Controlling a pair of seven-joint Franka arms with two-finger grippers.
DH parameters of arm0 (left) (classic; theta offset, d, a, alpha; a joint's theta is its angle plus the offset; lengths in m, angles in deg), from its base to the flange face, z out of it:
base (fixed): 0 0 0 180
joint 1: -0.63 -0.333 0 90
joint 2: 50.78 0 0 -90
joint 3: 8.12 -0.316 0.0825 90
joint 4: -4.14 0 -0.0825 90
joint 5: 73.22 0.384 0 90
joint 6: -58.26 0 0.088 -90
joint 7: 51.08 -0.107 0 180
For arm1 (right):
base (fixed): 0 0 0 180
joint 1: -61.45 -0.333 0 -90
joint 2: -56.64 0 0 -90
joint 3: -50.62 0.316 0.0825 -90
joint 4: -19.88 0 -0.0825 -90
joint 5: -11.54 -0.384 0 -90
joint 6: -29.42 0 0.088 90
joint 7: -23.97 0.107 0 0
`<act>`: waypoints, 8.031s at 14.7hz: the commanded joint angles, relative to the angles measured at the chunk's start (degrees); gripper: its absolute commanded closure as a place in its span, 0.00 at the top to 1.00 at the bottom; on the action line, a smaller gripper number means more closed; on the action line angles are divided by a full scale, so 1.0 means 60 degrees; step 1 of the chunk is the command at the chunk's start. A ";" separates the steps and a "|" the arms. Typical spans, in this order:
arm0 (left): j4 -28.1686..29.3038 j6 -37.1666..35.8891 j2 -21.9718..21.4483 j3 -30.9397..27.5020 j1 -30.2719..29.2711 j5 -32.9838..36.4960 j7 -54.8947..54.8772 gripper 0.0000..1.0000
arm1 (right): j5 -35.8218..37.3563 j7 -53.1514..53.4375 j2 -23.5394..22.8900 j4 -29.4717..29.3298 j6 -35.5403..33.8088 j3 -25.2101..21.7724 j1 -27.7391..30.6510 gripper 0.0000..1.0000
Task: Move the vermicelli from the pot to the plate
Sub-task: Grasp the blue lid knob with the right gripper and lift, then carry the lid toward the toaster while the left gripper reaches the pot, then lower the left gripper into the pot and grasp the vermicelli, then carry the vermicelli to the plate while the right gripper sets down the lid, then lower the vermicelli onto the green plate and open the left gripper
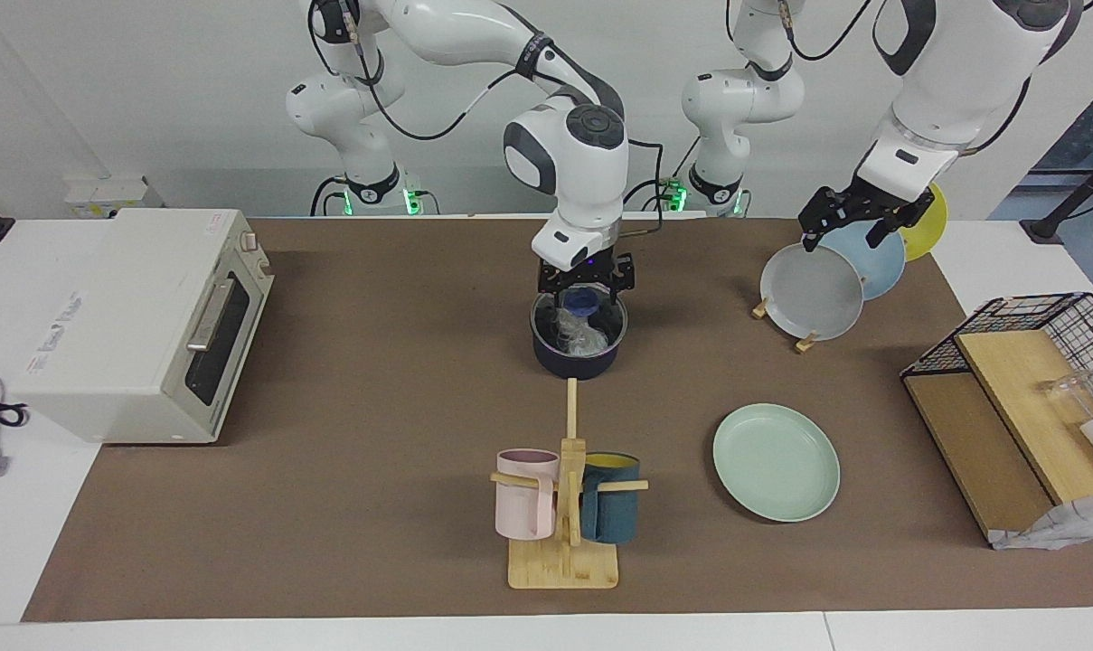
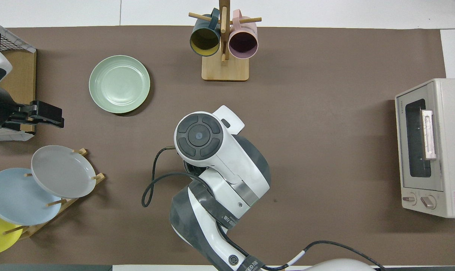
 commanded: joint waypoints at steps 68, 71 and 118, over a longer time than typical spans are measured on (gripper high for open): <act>0.4434 0.7712 0.2319 0.0168 0.5701 -0.0413 0.7070 1.00 | 0.0894 -0.7029 0.1499 0.2759 0.1133 0.0040 0.6568 1.00; 0.4434 0.7654 0.2334 0.0153 0.5716 -0.0354 0.6631 0.91 | 0.0735 -0.7014 0.1733 0.1325 -0.0784 0.0040 0.6582 1.00; -0.0254 0.6335 0.5001 0.0036 0.0120 -0.0545 -0.1500 0.00 | 0.0279 -0.7655 0.3330 -0.0746 -0.5040 -0.0005 0.7255 1.00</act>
